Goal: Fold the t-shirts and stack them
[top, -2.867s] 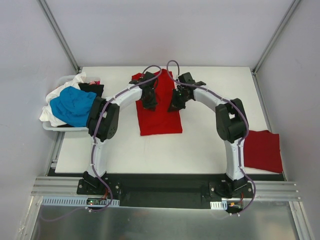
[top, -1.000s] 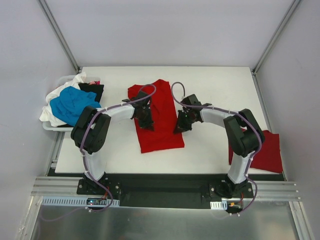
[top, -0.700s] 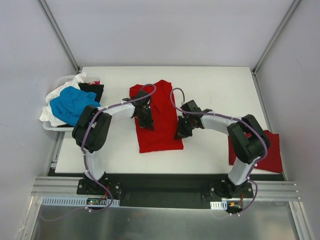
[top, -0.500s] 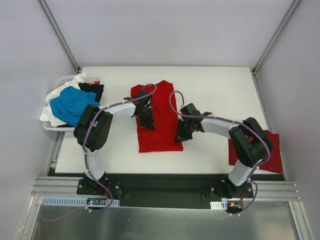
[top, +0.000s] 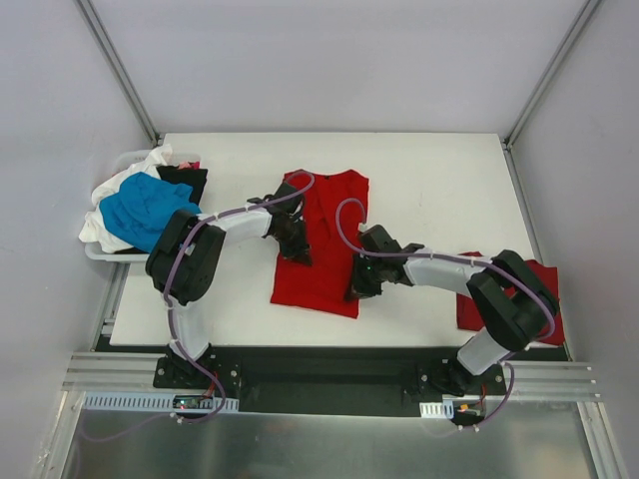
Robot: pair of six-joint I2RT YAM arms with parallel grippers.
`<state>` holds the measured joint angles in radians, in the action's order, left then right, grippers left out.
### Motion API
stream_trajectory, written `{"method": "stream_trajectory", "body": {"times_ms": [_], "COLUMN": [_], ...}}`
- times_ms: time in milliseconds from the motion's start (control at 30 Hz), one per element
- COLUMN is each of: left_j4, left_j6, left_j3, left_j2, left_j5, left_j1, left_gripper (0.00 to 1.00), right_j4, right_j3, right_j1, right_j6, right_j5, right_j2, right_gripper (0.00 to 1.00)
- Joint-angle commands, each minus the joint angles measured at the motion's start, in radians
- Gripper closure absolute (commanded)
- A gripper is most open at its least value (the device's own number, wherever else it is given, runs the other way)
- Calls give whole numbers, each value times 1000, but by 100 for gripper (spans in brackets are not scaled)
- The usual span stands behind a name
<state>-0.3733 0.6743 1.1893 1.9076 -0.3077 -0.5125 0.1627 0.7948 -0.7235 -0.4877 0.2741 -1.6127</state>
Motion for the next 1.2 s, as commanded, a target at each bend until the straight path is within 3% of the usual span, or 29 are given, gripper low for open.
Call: {"method": "stream_trajectory", "body": {"times_ms": [0,333,733,900,967,1000,1033,1100,1133,1167], "left_j4": [-72,-70,-59,-67,-120,-197,-241,-292,-321,-329], "left_j6": [19,128,189,196,170,156,143,116,113,108], "left_j3": [-74,-152,-277,-277,-181,-127,-67,100,140,198], "left_j2": [-7,-99,-208,-219,-249,-260,-269,-265,-257,-249], "left_j5": [64,125,162,174,206,228,254,265,256,249], "left_j1": [-46,-138,-164,-166,-161,-156,-129,-88,-61,-7], "left_gripper": [100,100,100,100,100,93,89,83,75,74], "right_j4": [80,101,109,130,252,308,355,440,452,460], "right_j3": [-95,-164,-279,-226,-134,-74,70,192,278,317], "right_j1": [-17,-34,-73,-73,-71,-67,-59,14,51,126], "right_j6": [-29,-51,-77,-45,-2,67,98,148,178,190], "right_j5": [-23,-35,-30,-33,-59,-106,-128,-130,-115,-96], "right_j2": [42,143,261,247,252,257,260,246,234,200], "right_gripper": [99,99,99,99,99,92,68,48,37,36]}}
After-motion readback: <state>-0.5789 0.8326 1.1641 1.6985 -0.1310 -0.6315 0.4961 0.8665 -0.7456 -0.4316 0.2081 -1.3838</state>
